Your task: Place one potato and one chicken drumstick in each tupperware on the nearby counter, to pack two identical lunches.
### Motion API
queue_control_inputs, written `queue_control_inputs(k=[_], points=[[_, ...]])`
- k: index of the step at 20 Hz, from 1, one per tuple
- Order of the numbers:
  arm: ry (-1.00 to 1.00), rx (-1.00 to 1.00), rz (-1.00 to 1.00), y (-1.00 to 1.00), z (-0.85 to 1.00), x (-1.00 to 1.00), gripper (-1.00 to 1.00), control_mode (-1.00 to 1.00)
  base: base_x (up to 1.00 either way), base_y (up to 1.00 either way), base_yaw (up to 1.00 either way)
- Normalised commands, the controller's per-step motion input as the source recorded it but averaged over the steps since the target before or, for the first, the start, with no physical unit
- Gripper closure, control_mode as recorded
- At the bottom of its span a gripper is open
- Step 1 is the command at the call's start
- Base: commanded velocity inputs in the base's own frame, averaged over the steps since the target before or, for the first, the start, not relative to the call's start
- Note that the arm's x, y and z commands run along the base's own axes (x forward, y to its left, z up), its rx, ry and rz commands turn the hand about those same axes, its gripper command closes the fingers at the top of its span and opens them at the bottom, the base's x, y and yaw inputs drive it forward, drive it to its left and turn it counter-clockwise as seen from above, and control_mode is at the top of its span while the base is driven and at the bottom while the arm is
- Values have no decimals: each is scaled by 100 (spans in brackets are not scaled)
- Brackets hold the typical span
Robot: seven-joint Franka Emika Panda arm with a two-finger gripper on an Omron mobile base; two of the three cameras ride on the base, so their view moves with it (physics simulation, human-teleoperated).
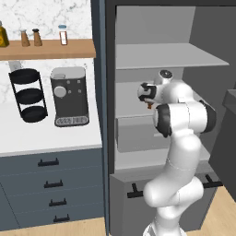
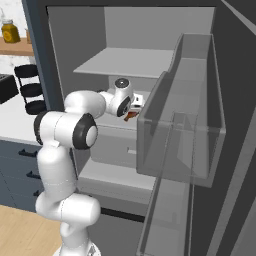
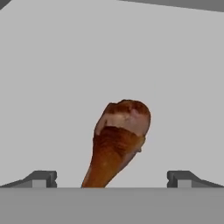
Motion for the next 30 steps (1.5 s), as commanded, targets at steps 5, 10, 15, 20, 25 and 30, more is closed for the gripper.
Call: queue_control_inputs(k=[5,10,15,20,25,30], points=[[0,0,0,0,-8,18,-100,-100,0,0,0],[0,0,0,0,-18,19,-100,-100,0,0,0],[0,0,0,0,-20,26,-100,-100,0,0,0],[0,0,0,0,-25,12,-100,-100,0,0,0],[0,0,0,0,-28,4,100,-100,0,0,0],[0,0,0,0,-14,-7,100,-100,0,0,0]])
